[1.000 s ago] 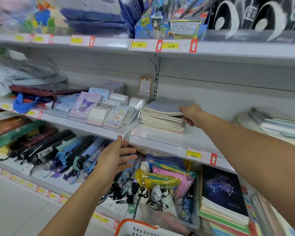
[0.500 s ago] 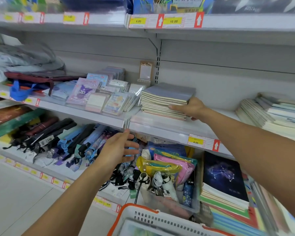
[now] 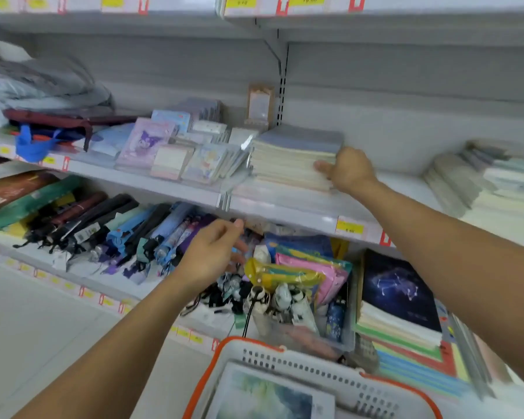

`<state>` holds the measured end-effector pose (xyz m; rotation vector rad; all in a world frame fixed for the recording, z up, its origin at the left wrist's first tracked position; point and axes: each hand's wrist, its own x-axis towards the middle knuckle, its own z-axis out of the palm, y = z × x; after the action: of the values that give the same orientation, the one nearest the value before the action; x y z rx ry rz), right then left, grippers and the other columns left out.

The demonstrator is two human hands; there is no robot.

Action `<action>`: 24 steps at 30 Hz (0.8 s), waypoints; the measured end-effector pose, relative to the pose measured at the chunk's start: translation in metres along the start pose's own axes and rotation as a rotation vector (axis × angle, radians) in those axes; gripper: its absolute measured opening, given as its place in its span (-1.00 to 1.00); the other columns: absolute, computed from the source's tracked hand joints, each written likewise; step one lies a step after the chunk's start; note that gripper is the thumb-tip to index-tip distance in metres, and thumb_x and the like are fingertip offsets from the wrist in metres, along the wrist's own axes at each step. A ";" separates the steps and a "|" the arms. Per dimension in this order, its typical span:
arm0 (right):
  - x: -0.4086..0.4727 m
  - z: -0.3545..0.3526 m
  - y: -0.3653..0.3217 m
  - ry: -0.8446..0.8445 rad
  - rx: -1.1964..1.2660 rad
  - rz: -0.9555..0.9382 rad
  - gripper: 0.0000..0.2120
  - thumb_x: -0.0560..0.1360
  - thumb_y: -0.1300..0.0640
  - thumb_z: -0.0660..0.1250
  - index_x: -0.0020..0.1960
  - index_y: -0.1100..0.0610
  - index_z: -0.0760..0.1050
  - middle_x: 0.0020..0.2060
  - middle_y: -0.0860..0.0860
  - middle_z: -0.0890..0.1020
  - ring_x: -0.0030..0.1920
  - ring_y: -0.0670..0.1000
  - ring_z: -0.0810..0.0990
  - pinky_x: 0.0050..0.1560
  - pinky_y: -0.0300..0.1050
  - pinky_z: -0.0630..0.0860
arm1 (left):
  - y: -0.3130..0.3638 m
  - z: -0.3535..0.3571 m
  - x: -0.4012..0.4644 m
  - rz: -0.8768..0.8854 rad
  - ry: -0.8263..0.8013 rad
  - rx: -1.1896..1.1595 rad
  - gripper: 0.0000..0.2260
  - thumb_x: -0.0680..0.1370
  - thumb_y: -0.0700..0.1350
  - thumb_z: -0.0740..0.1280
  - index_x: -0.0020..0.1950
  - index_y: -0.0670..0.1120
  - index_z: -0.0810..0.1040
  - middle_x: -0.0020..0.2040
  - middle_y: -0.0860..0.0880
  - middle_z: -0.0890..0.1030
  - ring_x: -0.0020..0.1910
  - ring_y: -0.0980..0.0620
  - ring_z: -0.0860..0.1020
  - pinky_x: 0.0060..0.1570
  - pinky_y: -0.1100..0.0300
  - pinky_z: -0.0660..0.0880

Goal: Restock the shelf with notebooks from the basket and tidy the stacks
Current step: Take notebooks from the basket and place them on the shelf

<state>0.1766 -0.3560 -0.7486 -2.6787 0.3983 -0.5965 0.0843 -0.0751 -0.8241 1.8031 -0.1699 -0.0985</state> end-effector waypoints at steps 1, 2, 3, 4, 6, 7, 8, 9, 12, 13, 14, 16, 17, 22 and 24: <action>-0.021 -0.005 -0.005 0.066 -0.049 -0.003 -0.39 0.50 -0.27 0.35 0.18 0.28 0.49 0.10 0.22 0.64 0.09 0.25 0.59 -0.01 0.01 0.50 | -0.007 -0.004 0.003 0.040 0.014 0.154 -0.69 0.62 0.10 0.21 0.04 -0.14 0.53 -0.12 -0.10 0.66 -0.20 -0.03 0.64 -0.16 0.08 0.55; -0.050 -0.009 -0.009 0.161 -0.035 -0.036 -0.40 0.50 -0.27 0.34 0.22 0.24 0.47 0.07 0.18 0.65 0.09 0.23 0.60 -0.02 0.01 0.50 | -0.014 -0.008 0.005 0.091 0.002 0.354 -0.71 0.61 0.13 0.22 0.00 -0.10 0.52 -0.12 -0.08 0.64 -0.17 -0.02 0.62 -0.11 0.06 0.54; -0.084 -0.007 -0.012 0.261 0.051 -0.114 -0.49 0.51 -0.24 0.33 0.18 0.18 0.50 -0.04 0.11 0.67 0.02 0.18 0.63 -0.05 -0.02 0.52 | -0.022 -0.012 0.006 0.133 -0.053 0.575 -0.72 0.59 0.15 0.23 -0.02 -0.05 0.51 -0.10 -0.04 0.63 -0.13 -0.02 0.60 -0.06 0.05 0.53; -0.121 0.003 -0.014 0.323 0.169 -0.207 -0.61 0.51 -0.20 0.33 0.07 0.13 0.54 -0.18 0.03 0.67 -0.11 0.10 0.64 -0.12 -0.05 0.52 | -0.030 -0.014 0.005 0.153 -0.154 0.777 -0.73 0.58 0.17 0.23 -0.01 -0.02 0.51 -0.08 -0.01 0.61 -0.09 -0.02 0.57 -0.02 0.05 0.51; -0.195 0.045 -0.005 0.161 0.274 -0.323 -0.71 0.51 -0.15 0.34 -0.17 0.08 0.54 -0.37 -0.07 0.60 -0.30 -0.02 0.58 -0.25 -0.08 0.50 | -0.042 -0.015 0.002 0.126 -0.433 1.069 -0.75 0.58 0.16 0.25 0.06 0.01 0.55 -0.02 0.04 0.59 -0.01 -0.01 0.53 0.05 0.10 0.47; -0.226 0.080 0.010 -0.082 0.239 -0.309 -0.66 0.50 -0.18 0.36 -0.21 0.09 0.55 -0.37 -0.05 0.61 -0.30 -0.02 0.59 -0.24 -0.05 0.52 | -0.046 -0.014 -0.001 0.082 -0.577 1.162 -0.74 0.58 0.14 0.26 0.11 0.00 0.56 0.00 0.06 0.57 0.01 0.01 0.53 0.09 0.13 0.46; -0.253 0.114 0.026 -0.373 0.160 -0.252 -0.59 0.46 -0.26 0.38 -0.15 0.12 0.59 -0.28 0.00 0.66 -0.22 0.02 0.63 -0.17 0.00 0.56 | -0.049 -0.012 -0.004 0.013 -0.695 1.203 -0.71 0.58 0.14 0.25 0.15 0.00 0.57 0.01 0.07 0.57 0.00 0.04 0.55 0.13 0.13 0.46; -0.277 0.151 0.049 -0.633 0.055 -0.174 -0.44 0.40 -0.36 0.39 0.02 0.14 0.61 -0.10 0.07 0.68 -0.07 0.07 0.65 -0.05 0.04 0.58 | -0.050 -0.011 -0.006 -0.066 -0.772 1.197 -0.69 0.58 0.16 0.25 0.18 0.00 0.57 0.00 0.08 0.59 -0.03 0.06 0.58 0.15 0.09 0.49; -0.325 0.218 0.114 -0.903 -0.106 0.012 0.05 0.20 -0.49 0.45 0.49 0.08 0.28 0.39 0.03 0.43 0.33 0.14 0.45 0.22 0.11 0.51 | -0.050 -0.009 -0.009 -0.124 -0.775 1.142 -0.67 0.58 0.15 0.25 0.19 -0.03 0.57 -0.09 0.13 0.56 -0.06 0.05 0.58 0.07 0.12 0.49; -0.333 0.228 0.130 -0.885 -0.093 0.041 0.13 0.17 -0.49 0.47 0.54 0.04 0.19 0.44 0.01 0.37 0.38 0.14 0.40 0.25 0.11 0.49 | -0.050 -0.010 -0.009 -0.097 -0.740 1.149 -0.68 0.59 0.15 0.24 0.19 -0.03 0.57 -0.10 0.15 0.53 -0.05 0.05 0.55 0.03 0.17 0.44; -0.337 0.233 0.139 -0.859 -0.065 0.054 0.18 0.13 -0.50 0.47 0.57 0.00 0.13 0.47 0.00 0.34 0.41 0.13 0.37 0.28 0.11 0.48 | -0.049 -0.010 -0.009 -0.069 -0.712 1.160 -0.68 0.59 0.15 0.23 0.19 -0.03 0.56 -0.10 0.14 0.52 -0.03 0.05 0.51 0.02 0.19 0.39; -0.337 0.235 0.145 -0.824 -0.047 0.073 0.22 0.08 -0.50 0.50 0.56 0.00 0.15 0.48 0.01 0.35 0.42 0.13 0.37 0.31 0.12 0.45 | -0.047 -0.008 -0.009 -0.054 -0.703 1.165 -0.66 0.59 0.16 0.22 0.21 -0.03 0.56 -0.09 0.13 0.52 -0.02 0.05 0.49 0.04 0.20 0.37; -0.333 0.235 0.146 -0.807 -0.091 0.064 0.18 0.08 -0.48 0.52 0.53 0.04 0.21 0.43 0.02 0.39 0.39 0.14 0.40 0.30 0.12 0.45 | -0.046 -0.006 -0.010 -0.065 -0.721 1.169 -0.66 0.60 0.16 0.22 0.21 -0.03 0.56 -0.12 0.14 0.52 -0.03 0.04 0.51 0.05 0.19 0.39; -0.302 0.206 0.139 -0.937 -0.177 -0.021 -0.48 0.31 -0.18 0.58 0.10 0.13 0.57 0.01 0.06 0.64 0.03 0.12 0.61 -0.06 -0.06 0.52 | -0.046 -0.001 -0.009 -0.081 -0.761 1.225 -0.65 0.59 0.18 0.22 0.17 -0.03 0.58 -0.15 0.08 0.59 -0.03 0.01 0.58 0.12 0.10 0.48; -0.289 0.182 0.140 -1.064 0.043 -0.035 -0.75 0.39 -0.06 0.56 -0.22 0.08 0.59 -0.20 0.03 0.61 -0.14 0.08 0.59 -0.18 -0.06 0.45 | -0.049 0.002 -0.008 -0.165 -0.743 1.160 -0.58 0.59 0.18 0.21 0.09 -0.15 0.60 -0.12 -0.03 0.66 -0.05 -0.02 0.62 0.06 0.09 0.54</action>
<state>-0.0191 -0.3289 -1.0598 -2.5216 0.0231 0.8008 0.0791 -0.0649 -0.8724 2.8491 -0.7137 -0.9534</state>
